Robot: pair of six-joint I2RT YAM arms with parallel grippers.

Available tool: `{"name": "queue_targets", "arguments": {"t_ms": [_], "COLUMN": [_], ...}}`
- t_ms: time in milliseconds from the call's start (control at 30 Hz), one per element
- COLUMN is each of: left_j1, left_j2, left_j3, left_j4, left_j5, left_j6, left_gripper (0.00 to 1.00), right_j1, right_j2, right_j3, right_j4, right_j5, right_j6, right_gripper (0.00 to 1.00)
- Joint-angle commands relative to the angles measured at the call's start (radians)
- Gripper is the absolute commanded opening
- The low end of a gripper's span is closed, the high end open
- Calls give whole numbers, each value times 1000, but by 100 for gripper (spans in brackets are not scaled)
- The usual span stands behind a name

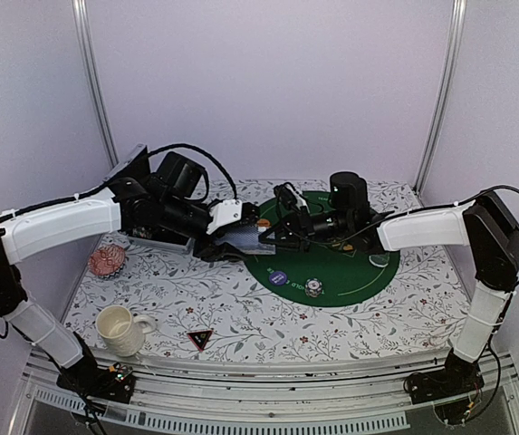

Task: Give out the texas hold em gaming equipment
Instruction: Pass from the right arm to the left

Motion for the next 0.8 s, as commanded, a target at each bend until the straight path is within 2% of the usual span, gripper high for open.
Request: {"name": "queue_targets", "arguments": {"t_ms": [0, 167, 567, 700, 767], "left_j1": [-9, -9, -11, -16, -19], "left_j2": [2, -4, -8, -4, -1], "left_j3": [28, 20, 10, 17, 21], "left_j4": [11, 11, 7, 7, 7], "left_j5": [21, 13, -9, -17, -26], "left_j6": [9, 12, 9, 8, 6], "left_gripper": [56, 50, 45, 45, 45], "right_j1": [8, 6, -2, 28, 42], "right_j2": [16, 9, -17, 35, 60], "right_j3": [18, 9, -16, 43, 74], "right_j4": [31, 30, 17, 0, -26], "right_j5": [-14, -3, 83, 107, 128], "right_j6": [-4, -8, -26, -45, -62], "right_gripper": [7, 18, 62, 82, 88]}}
